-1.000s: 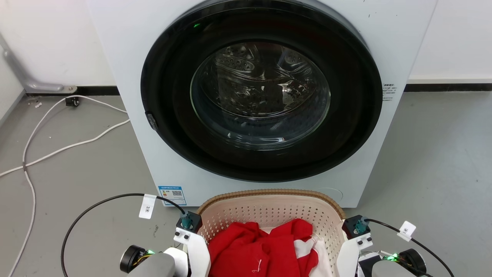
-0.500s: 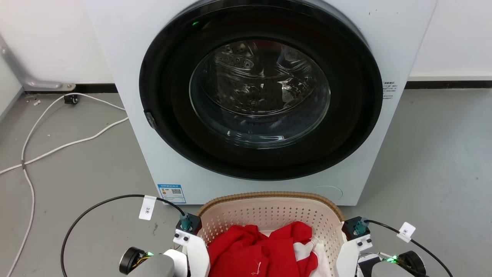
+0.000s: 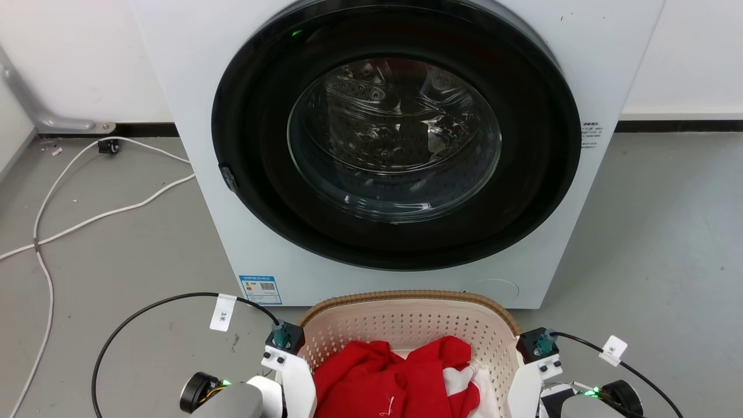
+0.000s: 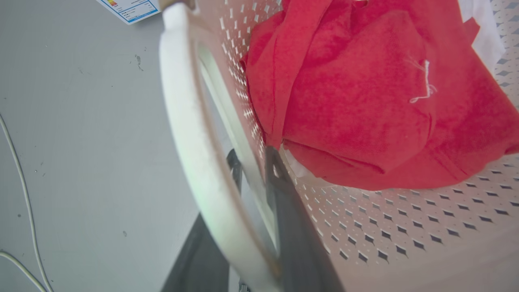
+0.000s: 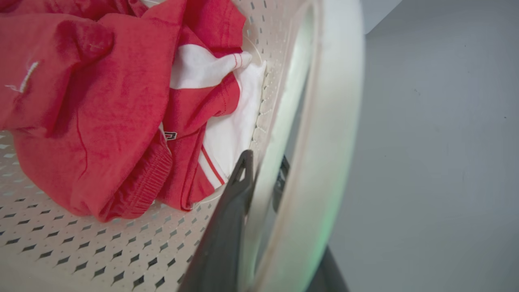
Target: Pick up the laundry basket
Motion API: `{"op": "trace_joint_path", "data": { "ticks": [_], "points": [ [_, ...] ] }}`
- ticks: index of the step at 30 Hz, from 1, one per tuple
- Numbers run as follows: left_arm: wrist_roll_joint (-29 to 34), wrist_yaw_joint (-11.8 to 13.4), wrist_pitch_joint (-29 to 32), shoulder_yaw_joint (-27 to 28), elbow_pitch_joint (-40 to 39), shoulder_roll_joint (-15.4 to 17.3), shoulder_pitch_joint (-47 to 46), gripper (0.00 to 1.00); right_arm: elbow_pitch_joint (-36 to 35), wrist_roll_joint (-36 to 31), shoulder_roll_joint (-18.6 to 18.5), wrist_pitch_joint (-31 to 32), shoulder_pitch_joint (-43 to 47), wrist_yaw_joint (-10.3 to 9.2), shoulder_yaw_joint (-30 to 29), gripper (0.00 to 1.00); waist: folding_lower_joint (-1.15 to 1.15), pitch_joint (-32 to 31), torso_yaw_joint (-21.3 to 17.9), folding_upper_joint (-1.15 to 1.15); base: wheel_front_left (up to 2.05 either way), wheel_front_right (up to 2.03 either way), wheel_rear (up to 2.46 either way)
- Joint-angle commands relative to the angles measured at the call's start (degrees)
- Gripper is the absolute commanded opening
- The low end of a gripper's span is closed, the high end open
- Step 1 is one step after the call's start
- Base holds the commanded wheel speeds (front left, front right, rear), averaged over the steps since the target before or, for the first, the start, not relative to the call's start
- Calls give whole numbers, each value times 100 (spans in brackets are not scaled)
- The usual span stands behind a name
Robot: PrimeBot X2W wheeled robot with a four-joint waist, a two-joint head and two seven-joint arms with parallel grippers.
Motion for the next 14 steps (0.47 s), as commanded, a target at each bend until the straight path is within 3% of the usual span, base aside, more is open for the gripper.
{"op": "trace_joint_path", "data": {
  "ticks": [1,14],
  "points": [
    [-15,-6,-41,-39,-18,64,-141,0,15,-19,3,33,4,34,66,0,0,3,1,0,0,0,0],
    [-257,-6,11,-258,-45,87,-159,0,15,88,3,86,3,34,149,0,0,18,8,0,0,0,0]
  ]
}}
